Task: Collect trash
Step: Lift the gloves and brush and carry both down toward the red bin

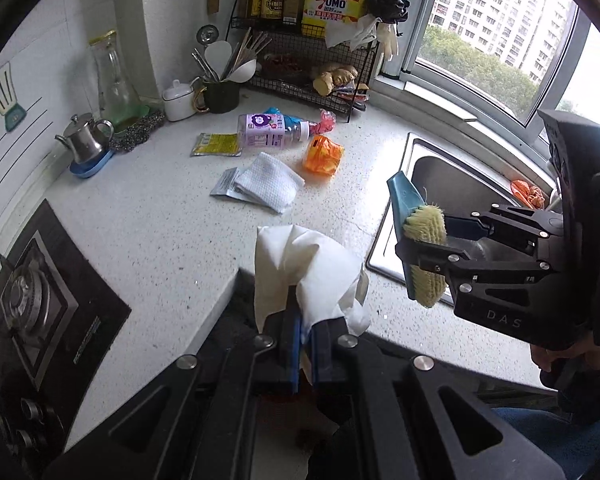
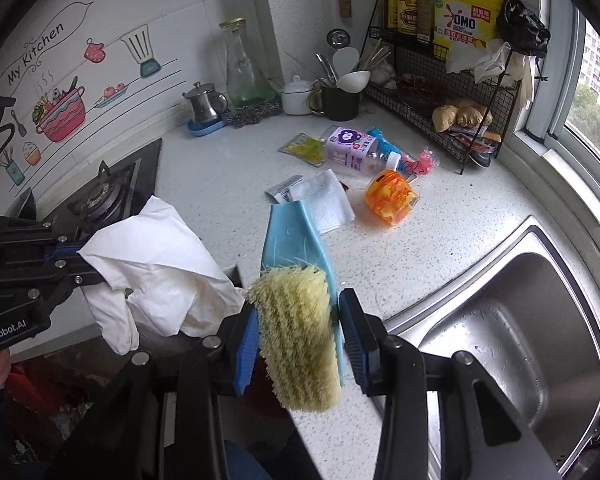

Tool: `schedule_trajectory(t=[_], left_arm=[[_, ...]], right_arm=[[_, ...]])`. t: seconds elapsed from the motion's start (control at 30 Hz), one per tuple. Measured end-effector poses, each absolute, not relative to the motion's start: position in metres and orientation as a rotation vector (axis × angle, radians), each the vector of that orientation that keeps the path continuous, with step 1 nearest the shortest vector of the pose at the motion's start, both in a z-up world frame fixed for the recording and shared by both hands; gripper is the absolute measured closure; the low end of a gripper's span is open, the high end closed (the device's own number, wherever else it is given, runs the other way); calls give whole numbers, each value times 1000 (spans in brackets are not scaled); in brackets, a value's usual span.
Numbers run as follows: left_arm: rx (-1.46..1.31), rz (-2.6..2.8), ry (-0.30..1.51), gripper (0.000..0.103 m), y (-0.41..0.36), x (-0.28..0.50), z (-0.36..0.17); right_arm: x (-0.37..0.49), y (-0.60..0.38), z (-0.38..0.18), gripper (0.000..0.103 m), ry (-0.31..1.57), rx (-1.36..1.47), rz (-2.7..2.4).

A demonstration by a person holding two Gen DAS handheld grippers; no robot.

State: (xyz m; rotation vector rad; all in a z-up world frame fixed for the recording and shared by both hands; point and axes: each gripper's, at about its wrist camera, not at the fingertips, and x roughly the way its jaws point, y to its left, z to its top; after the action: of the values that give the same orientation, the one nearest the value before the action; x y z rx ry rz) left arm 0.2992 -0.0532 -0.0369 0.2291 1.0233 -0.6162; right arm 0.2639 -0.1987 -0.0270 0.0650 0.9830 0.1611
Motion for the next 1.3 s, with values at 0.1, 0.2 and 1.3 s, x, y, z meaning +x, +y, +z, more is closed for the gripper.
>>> schedule_trajectory(t=[0.1, 0.2, 1.3], left_arm=[[218, -603, 1027, 100, -34, 271, -38], [217, -580, 1030, 100, -19, 248, -40], [37, -305, 1423, 100, 47, 230, -357]], right_arm=[[244, -180, -23, 66, 976, 59, 176], [225, -162, -22, 66, 976, 44, 191], [221, -86, -300, 67, 1294, -21, 263]])
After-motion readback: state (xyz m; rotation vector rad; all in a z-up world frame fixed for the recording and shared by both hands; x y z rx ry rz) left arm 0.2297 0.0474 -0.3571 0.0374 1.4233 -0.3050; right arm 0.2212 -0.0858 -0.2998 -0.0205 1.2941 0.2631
